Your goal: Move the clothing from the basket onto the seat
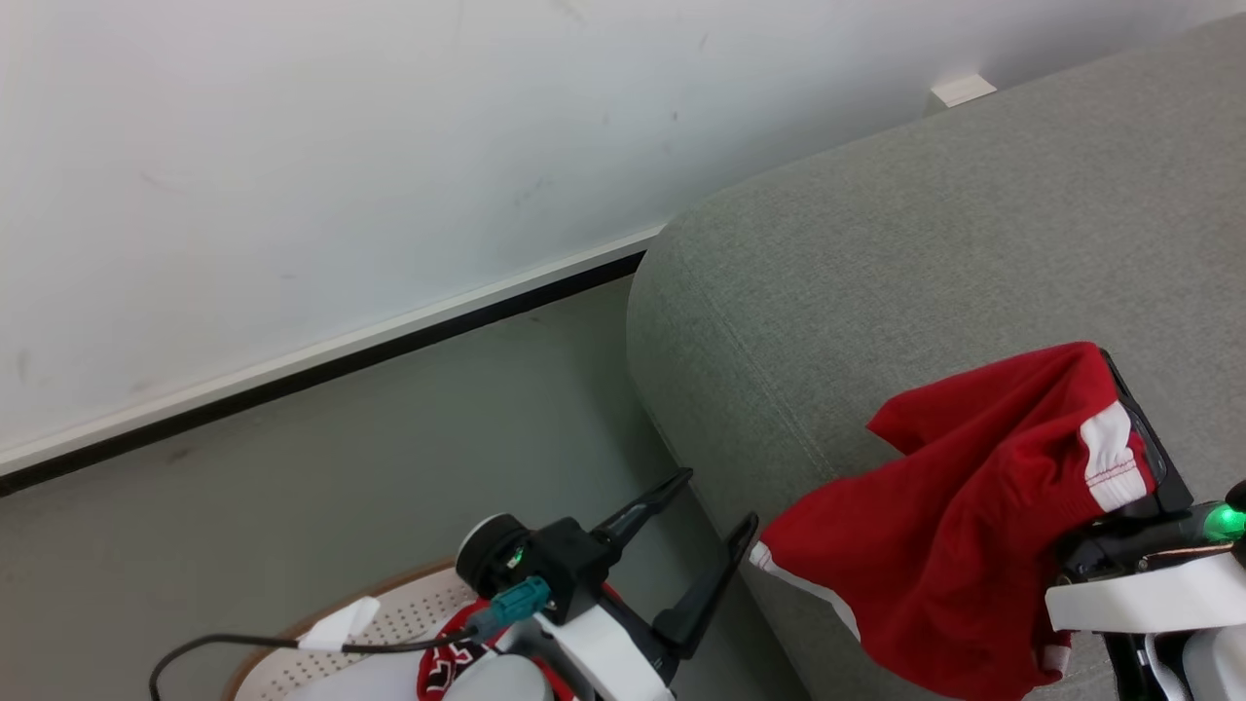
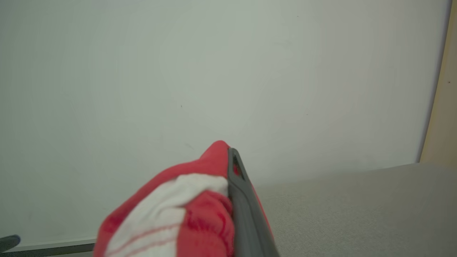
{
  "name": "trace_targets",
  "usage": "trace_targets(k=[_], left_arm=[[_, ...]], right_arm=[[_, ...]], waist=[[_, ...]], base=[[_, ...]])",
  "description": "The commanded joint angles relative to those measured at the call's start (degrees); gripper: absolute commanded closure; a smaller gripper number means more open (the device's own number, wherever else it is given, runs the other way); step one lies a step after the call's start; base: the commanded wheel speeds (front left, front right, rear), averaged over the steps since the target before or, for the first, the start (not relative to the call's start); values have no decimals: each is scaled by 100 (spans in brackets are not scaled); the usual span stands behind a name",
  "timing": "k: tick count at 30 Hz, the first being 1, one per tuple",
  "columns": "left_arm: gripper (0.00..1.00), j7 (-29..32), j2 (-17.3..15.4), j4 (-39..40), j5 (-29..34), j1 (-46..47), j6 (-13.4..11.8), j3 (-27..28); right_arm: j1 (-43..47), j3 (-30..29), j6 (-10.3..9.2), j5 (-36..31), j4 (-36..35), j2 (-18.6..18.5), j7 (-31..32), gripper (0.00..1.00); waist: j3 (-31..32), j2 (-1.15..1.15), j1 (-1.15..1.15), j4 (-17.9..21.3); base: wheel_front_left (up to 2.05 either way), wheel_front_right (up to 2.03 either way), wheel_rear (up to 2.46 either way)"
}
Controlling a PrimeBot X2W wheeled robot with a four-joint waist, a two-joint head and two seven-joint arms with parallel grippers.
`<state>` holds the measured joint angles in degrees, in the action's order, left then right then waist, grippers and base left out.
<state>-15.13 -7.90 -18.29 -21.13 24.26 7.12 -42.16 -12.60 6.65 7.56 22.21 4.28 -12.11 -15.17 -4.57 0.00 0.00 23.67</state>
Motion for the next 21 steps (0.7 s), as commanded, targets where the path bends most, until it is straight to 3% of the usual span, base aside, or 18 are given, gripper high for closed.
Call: trace_targets(k=[1,7,15,21], left_arm=[[0,-3,-32,38,121,60,24,-9],[0,-3,-155,155,198,240,31,40],[0,-3,-473,361,281,535,35,78],[0,14,-729,546,277,803,28,47]], right_arm=[[-123,6,-13,72,-6,-26,3,100],[-833,149,-13,274,-44,-321,335,100],[-2583,198,-14,616,311,-1371,1241,100],[-3863,-28,-14,762,984,-2061,1398,100]], waist=[[-82,0,0,-64],[-437,0,0,-300],[-1080,0,0,-633],[-1745,0,0,-936]], base=[[0,0,0],[0,0,0],[0,0,0],[0,0,0]])
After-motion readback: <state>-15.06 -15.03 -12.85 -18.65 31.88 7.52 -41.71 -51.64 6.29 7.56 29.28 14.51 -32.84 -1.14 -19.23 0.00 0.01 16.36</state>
